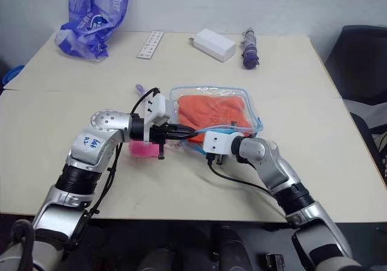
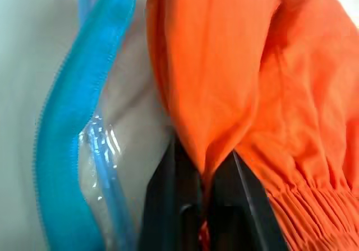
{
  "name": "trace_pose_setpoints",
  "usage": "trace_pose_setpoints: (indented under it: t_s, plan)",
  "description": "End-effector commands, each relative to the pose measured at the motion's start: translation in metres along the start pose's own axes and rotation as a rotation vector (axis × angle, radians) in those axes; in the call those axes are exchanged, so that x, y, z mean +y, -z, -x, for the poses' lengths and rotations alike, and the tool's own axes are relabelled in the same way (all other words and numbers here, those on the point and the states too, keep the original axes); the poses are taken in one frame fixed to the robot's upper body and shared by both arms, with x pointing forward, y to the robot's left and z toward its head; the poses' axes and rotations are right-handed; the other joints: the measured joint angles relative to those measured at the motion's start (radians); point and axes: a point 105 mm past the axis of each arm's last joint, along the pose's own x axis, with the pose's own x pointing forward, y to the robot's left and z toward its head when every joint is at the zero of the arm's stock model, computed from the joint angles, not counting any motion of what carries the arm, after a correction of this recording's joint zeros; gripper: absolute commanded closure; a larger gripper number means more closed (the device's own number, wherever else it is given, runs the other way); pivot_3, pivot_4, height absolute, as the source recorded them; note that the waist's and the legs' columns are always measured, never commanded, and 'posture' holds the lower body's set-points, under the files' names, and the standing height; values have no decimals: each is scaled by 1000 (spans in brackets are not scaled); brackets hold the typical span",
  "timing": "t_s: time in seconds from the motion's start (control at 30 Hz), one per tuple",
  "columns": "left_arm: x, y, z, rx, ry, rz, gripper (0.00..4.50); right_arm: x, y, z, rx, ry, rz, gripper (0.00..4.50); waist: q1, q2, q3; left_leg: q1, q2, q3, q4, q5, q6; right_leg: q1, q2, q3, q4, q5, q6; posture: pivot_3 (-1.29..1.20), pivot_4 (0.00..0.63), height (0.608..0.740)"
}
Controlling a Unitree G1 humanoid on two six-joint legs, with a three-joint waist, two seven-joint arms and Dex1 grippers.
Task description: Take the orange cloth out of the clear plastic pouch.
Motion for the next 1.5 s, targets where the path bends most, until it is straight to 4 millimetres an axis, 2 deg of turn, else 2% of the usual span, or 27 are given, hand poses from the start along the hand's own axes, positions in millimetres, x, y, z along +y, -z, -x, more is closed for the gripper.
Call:
trace_pose_setpoints:
  t_s: [0.03,0.13,0.37,0.4,0.5,0.57,0.7,0.87,1.0,1.13,1.23,1.33,1.5]
  plan:
    - [-2,-20,-1,-73,8,-17,4500,13,20,1,76,-48,12,4433,0,0,0,0,0,0,0,0,0,0,0,0,0,0,0,0,150,740]
    - [3,-28,-5,-132,-19,76,4500,12,16,3,63,-32,71,4433,1,0,0,0,0,0,0,0,0,0,-1,0,0,0,0,0,150,740]
    - [45,-53,-14,-276,-216,300,4500,21,-6,19,-17,-55,235,4433,3,0,0,-1,-2,-2,2,0,1,0,-3,-4,0,0,0,0,150,740]
    - [48,-51,-15,-252,-233,278,4500,21,-10,23,-31,-53,254,4433,3,0,0,-1,-3,-2,1,0,1,0,-4,-4,0,0,0,0,150,740]
    - [55,-20,-19,-47,-305,79,4500,15,-25,46,-95,-26,331,4433,-1,0,0,0,-3,-1,-1,0,0,0,-4,-4,0,0,0,0,150,740]
    - [57,-4,-17,31,-321,9,4500,14,-27,65,-99,-31,370,4433,0,0,0,0,-3,-1,-2,0,0,0,-4,-3,0,0,0,0,150,740]
    - [68,19,-9,129,-387,-75,4500,30,-7,111,10,-154,460,4433,7,0,0,0,-3,-1,-3,0,0,0,-4,-3,-1,0,0,0,150,740]
    - [77,25,-2,146,-434,-91,4500,63,8,162,94,-286,345,4433,28,0,0,0,-3,1,-4,0,0,1,-3,-5,-5,1,1,0,150,740]
    - [72,30,8,174,-399,-131,4500,72,24,195,205,-275,244,4433,25,0,0,0,-4,1,-5,1,0,3,-3,-4,-5,1,2,0,150,740]
    - [66,38,20,213,-368,-162,4500,68,49,226,338,-201,163,4433,23,0,0,2,-2,2,-6,0,0,3,-1,-1,-7,1,2,0,150,740]
    - [49,47,27,241,-282,-166,4500,51,83,246,482,-60,108,4433,22,0,0,2,-1,3,-6,0,0,3,0,1,-7,1,2,0,150,740]
    - [38,56,36,294,-250,-191,4500,39,102,251,529,33,76,4433,17,0,0,2,0,4,-6,0,-1,3,2,2,-6,1,1,0,150,740]
    - [35,60,47,325,-270,-193,4500,32,122,250,545,84,59,4433,17,0,0,4,0,6,-6,0,-1,2,3,5,-7,0,0,0,150,740]
